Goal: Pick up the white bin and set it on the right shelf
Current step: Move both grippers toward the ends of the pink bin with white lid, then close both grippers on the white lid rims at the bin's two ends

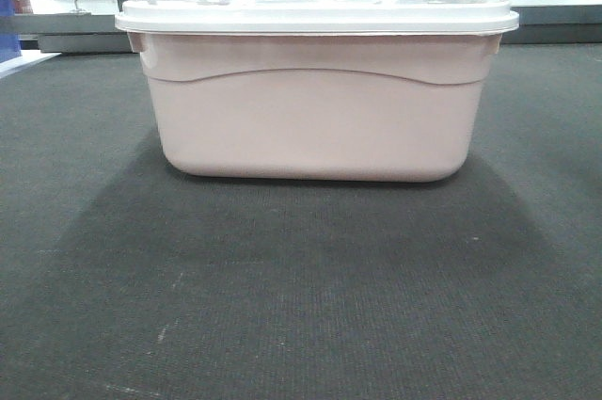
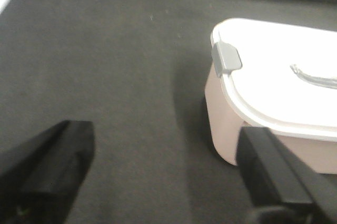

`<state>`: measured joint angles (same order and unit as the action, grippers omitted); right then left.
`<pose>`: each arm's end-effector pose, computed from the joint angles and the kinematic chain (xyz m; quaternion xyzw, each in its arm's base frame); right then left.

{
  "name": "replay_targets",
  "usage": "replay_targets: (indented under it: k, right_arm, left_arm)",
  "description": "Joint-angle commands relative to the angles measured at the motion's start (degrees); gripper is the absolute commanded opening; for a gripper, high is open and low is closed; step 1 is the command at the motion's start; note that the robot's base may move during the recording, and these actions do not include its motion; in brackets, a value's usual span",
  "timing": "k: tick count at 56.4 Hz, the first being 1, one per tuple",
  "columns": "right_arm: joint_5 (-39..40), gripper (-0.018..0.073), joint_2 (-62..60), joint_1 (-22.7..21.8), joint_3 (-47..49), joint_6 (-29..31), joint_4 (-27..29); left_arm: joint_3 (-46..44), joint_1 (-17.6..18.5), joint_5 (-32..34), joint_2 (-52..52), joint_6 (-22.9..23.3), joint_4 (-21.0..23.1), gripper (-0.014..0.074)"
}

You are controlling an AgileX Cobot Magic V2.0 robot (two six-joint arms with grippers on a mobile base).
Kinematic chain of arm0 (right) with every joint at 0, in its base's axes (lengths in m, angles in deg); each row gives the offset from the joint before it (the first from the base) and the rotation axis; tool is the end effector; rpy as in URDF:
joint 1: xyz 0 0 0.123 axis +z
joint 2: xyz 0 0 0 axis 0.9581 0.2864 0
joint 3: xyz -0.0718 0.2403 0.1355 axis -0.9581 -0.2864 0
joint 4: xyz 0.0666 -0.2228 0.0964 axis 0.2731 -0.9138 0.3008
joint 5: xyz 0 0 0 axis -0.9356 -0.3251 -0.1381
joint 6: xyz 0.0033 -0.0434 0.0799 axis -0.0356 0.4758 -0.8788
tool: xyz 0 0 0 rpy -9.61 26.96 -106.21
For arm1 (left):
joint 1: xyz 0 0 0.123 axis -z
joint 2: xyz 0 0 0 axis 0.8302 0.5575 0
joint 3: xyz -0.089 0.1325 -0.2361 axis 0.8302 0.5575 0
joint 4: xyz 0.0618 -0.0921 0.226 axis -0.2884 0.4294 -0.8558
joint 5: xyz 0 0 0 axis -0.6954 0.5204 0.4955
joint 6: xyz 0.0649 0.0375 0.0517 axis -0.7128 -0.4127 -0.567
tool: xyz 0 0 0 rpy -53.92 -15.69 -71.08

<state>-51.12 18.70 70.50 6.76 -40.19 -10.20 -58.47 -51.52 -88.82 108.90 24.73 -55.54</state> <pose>0.1441 -0.0075 0.3767 0.0396 0.7103 0.0015 0.7028 0.1561 -0.0265 0.3779 0.0303 0.8180 -0.1168 0.5625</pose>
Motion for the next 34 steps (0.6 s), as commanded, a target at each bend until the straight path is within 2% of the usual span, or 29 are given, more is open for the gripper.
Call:
replay_targets:
  k: [1,11,16,21,26,29,34]
  right_arm:
    - [0.79,0.0633,3.22,0.00,6.21,0.08,1.26]
    - [-14.15,0.0633,10.02,0.00,18.67,-0.28,10.26]
    - [-18.94,0.0633,13.87,0.00,24.41,-0.28,17.75]
    - [-23.73,0.0633,18.02,-0.58,29.35,-0.23,24.42]
    - [-27.66,0.0633,21.67,-2.82,32.10,1.13,29.93]
    - [-28.92,0.0633,23.68,-4.42,32.51,3.80,34.04]
    - [-31.37,0.0633,27.35,-8.11,32.44,12.06,45.31]
  left_arm:
    - [-4.81,0.51,2.08,3.91,0.01,3.91,0.0546]
    - [-18.02,0.51,-8.94,14.64,-0.52,8.44,0.0546]
    - [-24.64,-0.94,-14.37,19.65,-5.22,13.91,0.0546]
    - [-28.99,-5.09,-18.83,24.85,-13.15,26.11,0.0546]
    - [-30.37,-11.55,-24.44,29.91,-22.31,43.26,0.0545]
    - [-30.46,-15.09,-27.73,32.83,-26.11,51.43,0.0545]
    - [-30.46,-19.29,-32.49,37.95,-31.39,61.19,0.0545]
